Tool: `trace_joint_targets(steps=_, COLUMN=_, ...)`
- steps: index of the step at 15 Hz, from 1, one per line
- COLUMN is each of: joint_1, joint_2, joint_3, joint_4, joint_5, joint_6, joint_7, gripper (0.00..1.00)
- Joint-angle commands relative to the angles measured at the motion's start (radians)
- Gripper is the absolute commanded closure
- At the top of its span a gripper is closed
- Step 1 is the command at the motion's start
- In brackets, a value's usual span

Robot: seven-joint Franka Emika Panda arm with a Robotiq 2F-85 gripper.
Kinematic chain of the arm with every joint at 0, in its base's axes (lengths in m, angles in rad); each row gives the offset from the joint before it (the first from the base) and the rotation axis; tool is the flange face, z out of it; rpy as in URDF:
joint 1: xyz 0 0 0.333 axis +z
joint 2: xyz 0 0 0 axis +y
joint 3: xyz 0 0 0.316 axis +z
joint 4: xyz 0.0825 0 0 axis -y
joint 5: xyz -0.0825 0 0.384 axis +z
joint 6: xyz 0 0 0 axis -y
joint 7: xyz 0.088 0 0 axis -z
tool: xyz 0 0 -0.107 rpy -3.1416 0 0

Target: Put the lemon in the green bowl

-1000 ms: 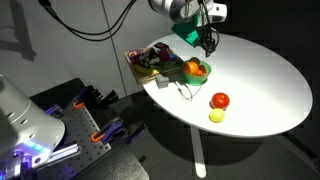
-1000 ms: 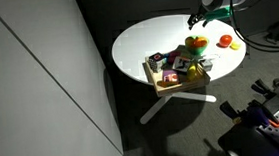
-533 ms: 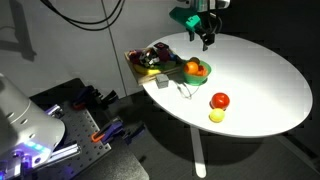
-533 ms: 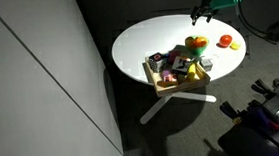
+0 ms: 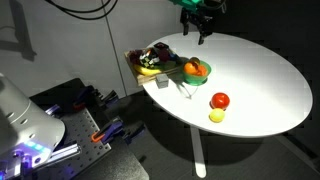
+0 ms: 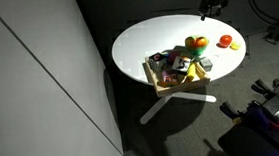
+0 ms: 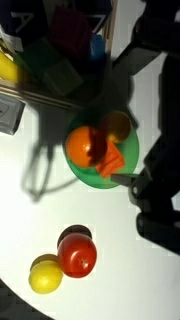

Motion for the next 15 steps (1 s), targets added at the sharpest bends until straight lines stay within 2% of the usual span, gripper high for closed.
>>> trace_joint_targets(steps=1, joint_1=-0.003, joint_2=-0.080, joint_3=-0.009, joint_4=-0.022, joint_5=-0.006, joint_6=-0.099, joint_7=-0.059, gripper=0.00)
trace_joint_targets(steps=9, joint_1=-0.001, joint_2=-0.215, joint_3=-0.022, joint_4=-0.030, joint_5=-0.001, joint_6=-0.263, joint_7=-0.143, gripper=0.00)
trace_joint_targets(steps=15, joint_1=0.002, joint_2=-0.289, joint_3=-0.033, joint_4=-0.048, joint_5=0.010, joint_6=-0.262, joint_7=-0.145, gripper=0.00)
